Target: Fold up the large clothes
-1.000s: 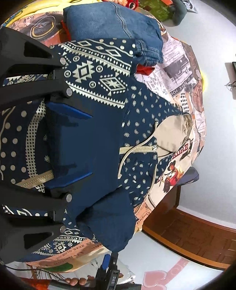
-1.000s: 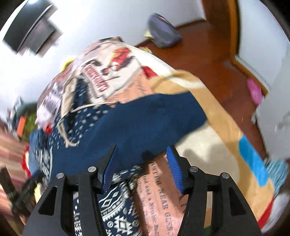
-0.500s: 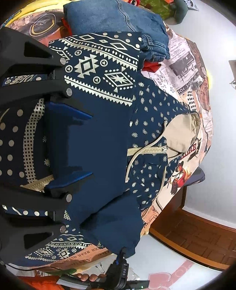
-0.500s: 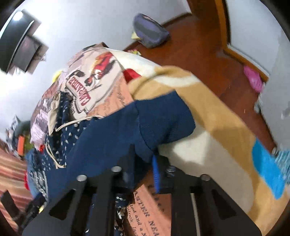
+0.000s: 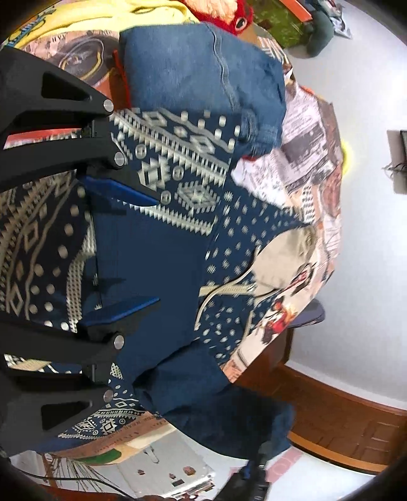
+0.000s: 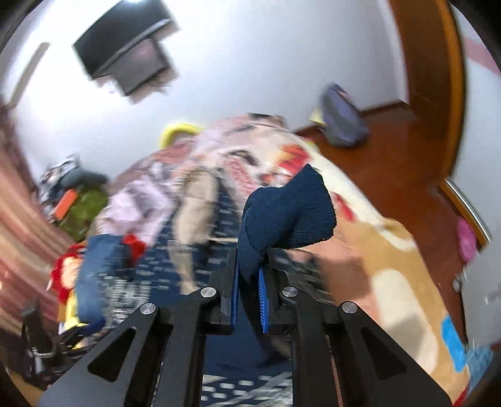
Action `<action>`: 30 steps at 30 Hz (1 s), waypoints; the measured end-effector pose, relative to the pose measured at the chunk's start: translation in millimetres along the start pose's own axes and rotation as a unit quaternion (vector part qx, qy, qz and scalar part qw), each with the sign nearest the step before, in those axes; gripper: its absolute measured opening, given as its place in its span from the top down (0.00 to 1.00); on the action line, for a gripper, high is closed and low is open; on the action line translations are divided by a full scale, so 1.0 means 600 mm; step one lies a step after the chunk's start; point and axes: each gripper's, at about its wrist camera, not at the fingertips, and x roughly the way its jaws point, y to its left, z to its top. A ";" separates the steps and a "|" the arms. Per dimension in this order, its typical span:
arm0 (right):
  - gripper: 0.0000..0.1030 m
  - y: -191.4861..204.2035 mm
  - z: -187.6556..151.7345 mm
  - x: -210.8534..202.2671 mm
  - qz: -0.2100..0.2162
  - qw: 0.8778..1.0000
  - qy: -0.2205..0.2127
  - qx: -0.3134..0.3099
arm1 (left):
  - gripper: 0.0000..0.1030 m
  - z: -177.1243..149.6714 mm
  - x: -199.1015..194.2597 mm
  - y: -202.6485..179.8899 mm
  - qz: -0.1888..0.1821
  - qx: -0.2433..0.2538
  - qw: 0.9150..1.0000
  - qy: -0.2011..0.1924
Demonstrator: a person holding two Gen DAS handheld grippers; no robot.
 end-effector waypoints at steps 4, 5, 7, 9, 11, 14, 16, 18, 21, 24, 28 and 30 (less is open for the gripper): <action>0.91 0.122 0.002 0.023 0.047 0.997 0.010 -0.059 | 0.44 -0.008 -0.040 0.037 0.017 -0.004 1.000 -0.023; 0.91 0.147 -0.003 0.034 0.056 0.996 0.018 -0.071 | 0.44 -0.011 -0.049 0.047 0.020 -0.005 0.999 -0.027; 0.91 0.198 -0.022 0.067 0.075 0.992 0.043 -0.094 | 0.40 -0.018 -0.065 0.067 0.025 -0.009 0.999 -0.032; 0.91 0.237 -0.050 0.108 0.083 0.986 0.076 -0.121 | 0.37 -0.027 -0.079 0.087 0.031 -0.017 0.999 -0.038; 0.91 0.260 -0.080 0.148 0.090 0.980 0.117 -0.135 | 0.37 -0.037 -0.091 0.108 0.038 -0.025 0.998 -0.039; 0.91 0.281 -0.146 0.224 0.098 0.964 0.200 -0.144 | 0.37 -0.053 -0.098 0.139 0.046 -0.040 0.998 -0.030; 0.91 0.288 -0.180 0.255 0.094 0.956 0.236 -0.147 | 0.37 -0.066 -0.098 0.155 0.049 -0.050 0.997 -0.022; 0.90 0.289 -0.213 0.282 0.092 0.947 0.271 -0.144 | 0.37 -0.077 -0.095 0.167 0.050 -0.057 0.997 -0.015; 0.87 0.279 -0.237 0.308 0.087 0.933 0.325 -0.125 | 0.37 -0.089 -0.086 0.177 0.048 -0.070 0.996 -0.001; 0.85 0.268 -0.235 0.316 0.088 0.922 0.361 -0.107 | 0.37 -0.092 -0.078 0.177 0.038 -0.079 0.996 0.008; 0.77 0.244 -0.207 0.277 0.107 0.923 0.359 -0.092 | 0.37 -0.091 -0.067 0.159 0.020 -0.085 0.996 0.015; 0.74 0.239 -0.188 0.245 0.101 0.932 0.334 -0.102 | 0.37 -0.088 -0.061 0.147 0.015 -0.083 0.996 0.019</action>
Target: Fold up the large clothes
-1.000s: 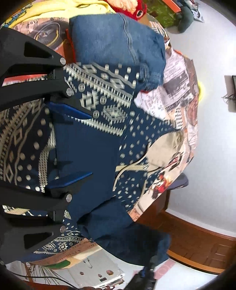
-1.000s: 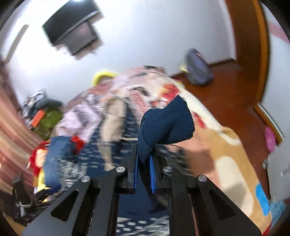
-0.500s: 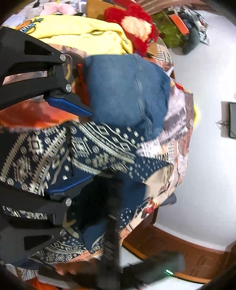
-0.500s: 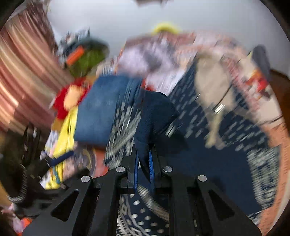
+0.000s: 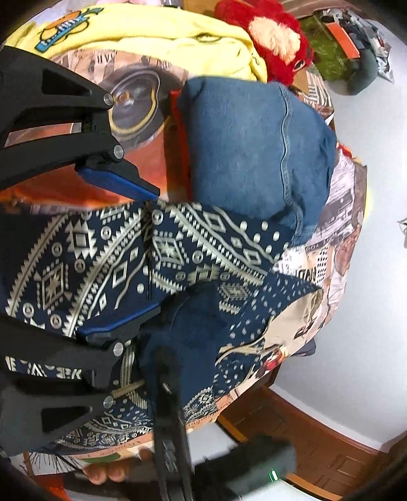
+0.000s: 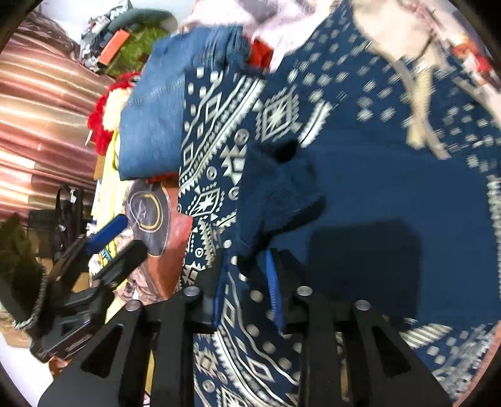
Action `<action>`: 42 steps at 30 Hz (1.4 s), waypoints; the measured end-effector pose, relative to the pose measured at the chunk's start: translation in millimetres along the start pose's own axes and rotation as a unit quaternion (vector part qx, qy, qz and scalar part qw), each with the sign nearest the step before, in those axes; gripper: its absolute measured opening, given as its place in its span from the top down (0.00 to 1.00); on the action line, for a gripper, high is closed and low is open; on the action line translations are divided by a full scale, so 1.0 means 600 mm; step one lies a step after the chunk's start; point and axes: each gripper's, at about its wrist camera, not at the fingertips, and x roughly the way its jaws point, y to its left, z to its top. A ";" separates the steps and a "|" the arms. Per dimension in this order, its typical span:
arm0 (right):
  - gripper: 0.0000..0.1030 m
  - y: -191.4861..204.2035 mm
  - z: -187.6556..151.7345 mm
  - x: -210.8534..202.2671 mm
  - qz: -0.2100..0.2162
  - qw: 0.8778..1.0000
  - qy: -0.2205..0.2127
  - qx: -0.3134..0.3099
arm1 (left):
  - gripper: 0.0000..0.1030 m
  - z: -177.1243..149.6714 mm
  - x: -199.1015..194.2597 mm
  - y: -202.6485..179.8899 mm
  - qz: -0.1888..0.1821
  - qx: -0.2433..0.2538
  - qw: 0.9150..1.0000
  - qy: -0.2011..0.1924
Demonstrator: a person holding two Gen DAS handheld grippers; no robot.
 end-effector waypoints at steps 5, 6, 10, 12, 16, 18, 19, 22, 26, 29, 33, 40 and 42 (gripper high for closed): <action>0.68 -0.034 -0.023 -0.110 -0.032 0.996 -0.086 -0.010 | 0.37 0.000 0.014 -0.046 -0.005 0.024 1.000 0.010; 0.64 -0.044 -0.027 -0.129 -0.041 0.994 -0.103 -0.007 | 0.37 0.000 0.017 -0.056 -0.004 0.032 0.999 0.012; 0.60 -0.087 -0.046 -0.179 -0.094 0.983 -0.157 0.015 | 0.37 0.001 0.043 -0.098 0.006 0.061 0.998 0.023; 0.60 -0.108 -0.049 -0.188 -0.120 0.978 -0.166 0.028 | 0.37 0.006 0.064 -0.121 0.012 0.078 0.997 0.027; 0.60 -0.185 -0.076 -0.210 -0.173 0.968 -0.168 0.065 | 0.37 0.017 0.110 -0.147 0.042 0.100 0.993 0.039; 0.60 -0.220 -0.092 -0.220 -0.196 0.963 -0.164 0.079 | 0.37 0.023 0.135 -0.153 0.060 0.103 0.992 0.047; 0.60 -0.237 -0.100 -0.223 -0.208 0.961 -0.162 0.084 | 0.37 0.026 0.149 -0.155 0.072 0.104 0.991 0.050; 0.60 -0.270 -0.117 -0.229 -0.239 0.955 -0.153 0.090 | 0.48 0.033 0.163 -0.159 0.091 0.114 0.988 0.044; 0.60 -0.294 -0.129 -0.220 -0.271 0.949 -0.141 0.080 | 0.85 0.048 0.137 -0.166 0.085 0.138 0.987 0.003; 0.60 -0.303 -0.127 -0.207 -0.283 0.947 -0.135 0.068 | 0.91 0.068 0.095 -0.161 0.064 0.136 0.988 -0.038; 0.60 -0.301 -0.117 -0.186 -0.273 0.950 -0.141 0.063 | 0.92 0.095 0.042 -0.149 0.047 0.129 0.987 -0.079; 0.60 -0.313 -0.105 -0.114 -0.218 0.967 -0.099 0.092 | 0.88 0.093 0.068 -0.083 0.086 0.092 0.991 -0.038; 0.60 -0.318 -0.109 -0.093 -0.225 0.966 -0.087 0.096 | 0.79 0.079 0.095 -0.057 0.101 0.077 0.992 -0.001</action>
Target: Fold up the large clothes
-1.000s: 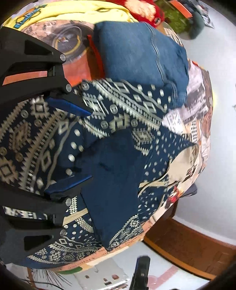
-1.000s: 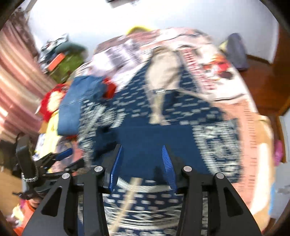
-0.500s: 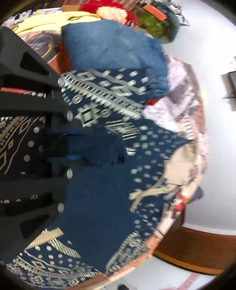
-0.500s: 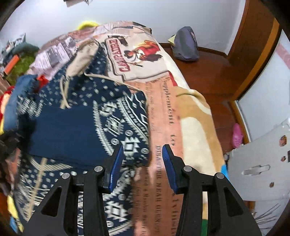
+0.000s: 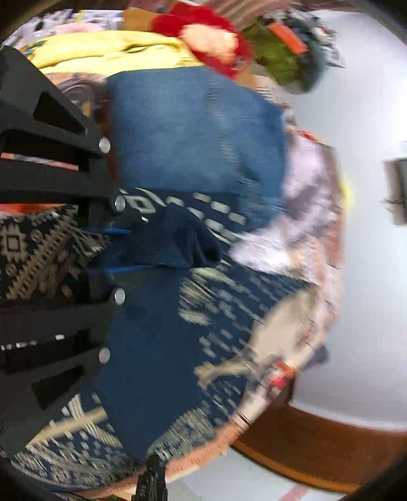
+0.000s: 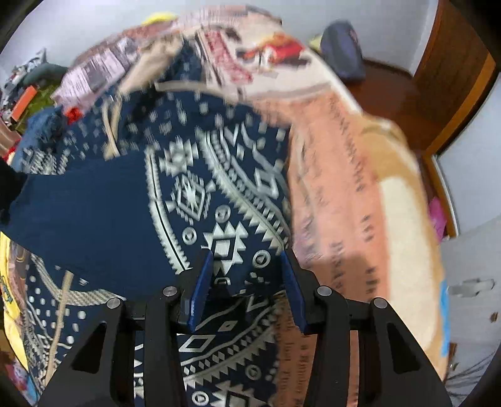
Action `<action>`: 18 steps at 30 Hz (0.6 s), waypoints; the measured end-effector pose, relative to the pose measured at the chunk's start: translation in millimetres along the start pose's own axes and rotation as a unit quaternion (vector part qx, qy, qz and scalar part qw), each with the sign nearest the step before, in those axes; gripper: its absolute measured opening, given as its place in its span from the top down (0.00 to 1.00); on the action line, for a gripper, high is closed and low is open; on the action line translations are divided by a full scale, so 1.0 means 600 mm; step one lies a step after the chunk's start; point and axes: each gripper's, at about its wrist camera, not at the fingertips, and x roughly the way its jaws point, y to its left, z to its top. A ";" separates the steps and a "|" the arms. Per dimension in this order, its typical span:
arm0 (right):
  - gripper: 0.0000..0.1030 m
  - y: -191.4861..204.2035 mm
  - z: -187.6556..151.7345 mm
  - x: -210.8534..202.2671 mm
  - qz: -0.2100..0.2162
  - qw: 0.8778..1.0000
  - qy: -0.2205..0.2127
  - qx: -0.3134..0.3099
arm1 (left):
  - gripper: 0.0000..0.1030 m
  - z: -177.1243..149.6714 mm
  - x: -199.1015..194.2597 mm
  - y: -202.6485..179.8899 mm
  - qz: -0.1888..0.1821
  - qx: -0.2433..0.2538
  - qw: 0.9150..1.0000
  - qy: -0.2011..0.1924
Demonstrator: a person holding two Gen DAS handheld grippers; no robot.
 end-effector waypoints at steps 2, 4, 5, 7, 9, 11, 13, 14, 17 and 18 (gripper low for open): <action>0.53 0.000 -0.005 0.002 -0.011 1.000 -0.009 -0.002 | 0.70 -0.018 0.016 0.008 0.014 0.000 1.000 0.019; 0.47 -0.006 -0.009 0.000 -0.014 1.000 -0.011 0.003 | 0.57 -0.042 0.021 0.021 0.029 -0.001 0.999 0.024; 0.47 -0.011 -0.010 0.000 -0.007 1.000 -0.008 0.009 | 0.53 -0.048 0.021 0.026 0.034 -0.003 0.999 0.025; 0.47 -0.024 -0.011 0.000 0.010 1.000 0.002 0.026 | 0.53 -0.066 0.017 0.043 0.043 -0.007 0.999 0.033; 0.47 -0.033 -0.010 -0.003 0.022 0.999 0.009 0.043 | 0.53 -0.073 0.009 0.056 0.041 -0.010 0.998 0.038; 0.47 -0.046 -0.009 -0.012 0.029 0.998 0.008 0.061 | 0.53 -0.073 -0.005 0.068 0.039 -0.010 0.999 0.035; 0.47 -0.051 -0.005 -0.027 0.030 0.997 -0.002 0.072 | 0.53 -0.063 -0.023 0.076 0.034 -0.010 0.999 0.025; 0.47 -0.051 -0.003 -0.031 0.031 0.997 -0.007 0.074 | 0.52 -0.055 -0.036 0.078 0.029 -0.010 0.999 0.017; 0.47 -0.054 0.008 -0.066 0.031 0.996 -0.033 0.075 | 0.50 -0.026 -0.071 0.073 0.019 -0.007 1.000 -0.014; 0.47 -0.053 0.014 -0.083 0.030 0.996 -0.046 0.073 | 0.48 -0.014 -0.080 0.068 0.013 -0.006 1.000 -0.025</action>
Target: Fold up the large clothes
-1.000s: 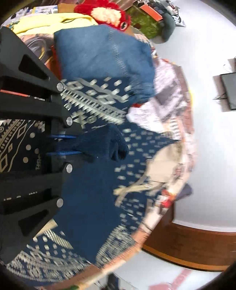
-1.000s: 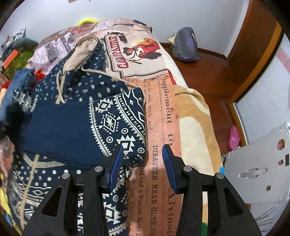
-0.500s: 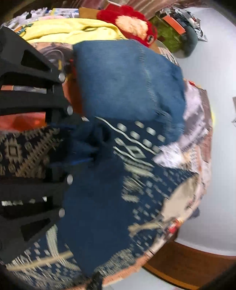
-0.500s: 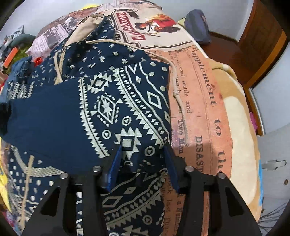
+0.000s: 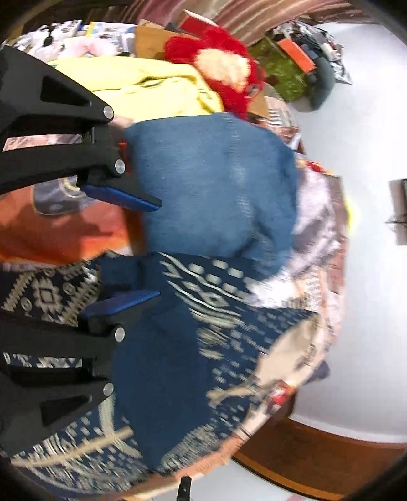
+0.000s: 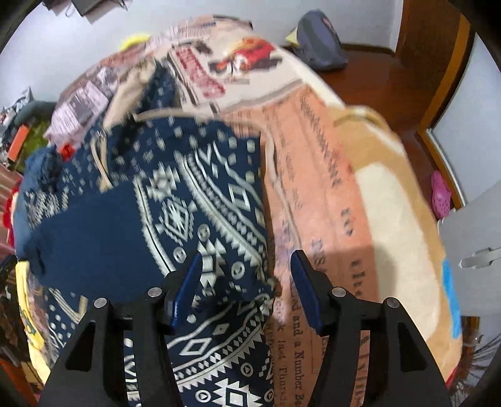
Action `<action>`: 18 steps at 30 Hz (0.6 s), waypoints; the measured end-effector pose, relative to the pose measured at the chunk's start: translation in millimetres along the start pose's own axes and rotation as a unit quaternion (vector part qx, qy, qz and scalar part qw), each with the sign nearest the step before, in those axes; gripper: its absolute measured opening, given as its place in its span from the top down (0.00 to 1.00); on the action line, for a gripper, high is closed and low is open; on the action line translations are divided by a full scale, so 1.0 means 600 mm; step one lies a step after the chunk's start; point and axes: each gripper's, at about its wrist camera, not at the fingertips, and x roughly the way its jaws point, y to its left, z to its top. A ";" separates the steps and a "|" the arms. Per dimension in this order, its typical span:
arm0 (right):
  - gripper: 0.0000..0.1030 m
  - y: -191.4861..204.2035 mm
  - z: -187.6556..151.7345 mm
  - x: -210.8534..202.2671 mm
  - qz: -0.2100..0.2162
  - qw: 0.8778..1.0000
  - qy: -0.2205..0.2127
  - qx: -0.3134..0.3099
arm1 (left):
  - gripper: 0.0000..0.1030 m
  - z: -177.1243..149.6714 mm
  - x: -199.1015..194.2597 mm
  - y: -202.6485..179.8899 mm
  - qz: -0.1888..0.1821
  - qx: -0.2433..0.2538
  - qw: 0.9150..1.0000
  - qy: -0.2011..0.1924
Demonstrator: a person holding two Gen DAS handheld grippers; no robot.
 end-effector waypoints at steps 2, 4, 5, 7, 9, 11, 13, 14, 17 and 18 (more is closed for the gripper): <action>0.47 0.006 0.016 -0.026 0.003 1.000 -0.023 -0.005 | 0.47 0.028 -0.016 -0.012 -0.015 0.001 1.000 -0.020; 0.47 0.017 0.032 -0.050 0.007 0.999 -0.045 -0.011 | 0.45 0.057 -0.027 -0.028 -0.033 0.002 0.999 -0.036; 0.47 0.024 0.041 -0.066 0.010 0.998 -0.059 -0.015 | 0.44 0.072 -0.030 -0.038 -0.042 0.002 0.998 -0.044; 0.47 0.037 0.063 -0.086 0.014 0.996 -0.083 -0.023 | 0.43 0.101 -0.030 -0.056 -0.054 0.004 0.997 -0.053; 0.47 0.054 0.089 -0.099 0.017 0.994 -0.105 -0.032 | 0.43 0.132 -0.025 -0.079 -0.067 0.008 0.996 -0.058; 0.47 0.070 0.111 -0.108 0.020 0.991 -0.123 -0.038 | 0.43 0.161 -0.017 -0.104 -0.080 0.013 0.995 -0.061; 0.47 0.084 0.131 -0.113 0.024 0.989 -0.136 -0.043 | 0.43 0.187 -0.008 -0.125 -0.087 0.023 0.994 -0.064; 0.47 0.092 0.143 -0.113 0.026 0.988 -0.142 -0.047 | 0.43 0.200 0.001 -0.137 -0.087 0.028 0.994 -0.064; 0.47 0.110 0.167 -0.107 0.030 0.987 -0.151 -0.055 | 0.43 0.231 0.031 -0.164 -0.093 0.039 0.993 -0.059; 0.47 0.118 0.180 -0.098 0.030 0.986 -0.151 -0.058 | 0.43 0.243 0.045 -0.172 -0.097 0.041 0.993 -0.055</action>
